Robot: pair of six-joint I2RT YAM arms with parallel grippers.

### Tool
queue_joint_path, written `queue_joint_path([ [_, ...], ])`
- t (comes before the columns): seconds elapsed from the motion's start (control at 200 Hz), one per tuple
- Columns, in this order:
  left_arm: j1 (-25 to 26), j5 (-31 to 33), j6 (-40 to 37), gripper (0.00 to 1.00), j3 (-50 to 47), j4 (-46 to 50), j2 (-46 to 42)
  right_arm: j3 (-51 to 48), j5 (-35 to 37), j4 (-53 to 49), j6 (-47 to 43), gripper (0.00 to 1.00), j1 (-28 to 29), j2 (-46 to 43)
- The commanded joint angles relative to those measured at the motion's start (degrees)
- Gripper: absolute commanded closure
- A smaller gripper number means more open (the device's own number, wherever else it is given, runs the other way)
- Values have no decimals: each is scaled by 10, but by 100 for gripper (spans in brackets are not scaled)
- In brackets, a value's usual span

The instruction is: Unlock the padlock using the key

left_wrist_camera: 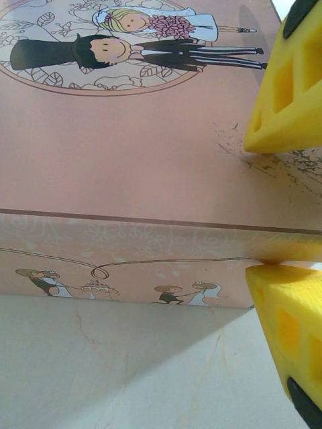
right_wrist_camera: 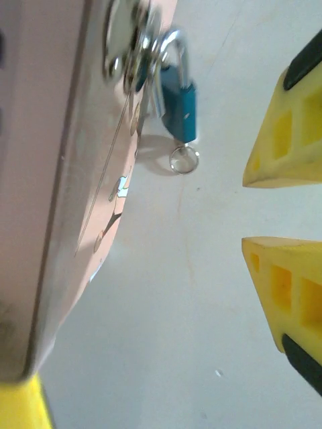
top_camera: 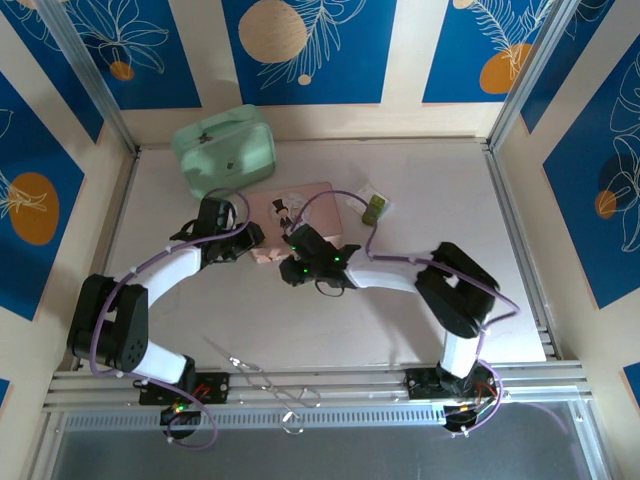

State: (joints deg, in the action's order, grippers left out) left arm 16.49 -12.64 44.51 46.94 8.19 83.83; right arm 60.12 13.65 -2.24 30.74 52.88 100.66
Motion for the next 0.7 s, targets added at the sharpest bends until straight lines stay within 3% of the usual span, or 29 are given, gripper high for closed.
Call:
queue_joint_path([
  [0.0,-5,-13,-4,54,2,24,5,-42,-21,55,4,85,-28,-53],
  [0.16,-5,-14,-3,54,9,26,5,-73,-50,96,29,100,-58,-39],
  [0.395,-6,-13,-14,57,25,45,7,-66,-58,136,42,100,-61,20],
  [0.695,-7,-16,-18,57,25,47,4,-10,-26,95,24,100,-33,66],
])
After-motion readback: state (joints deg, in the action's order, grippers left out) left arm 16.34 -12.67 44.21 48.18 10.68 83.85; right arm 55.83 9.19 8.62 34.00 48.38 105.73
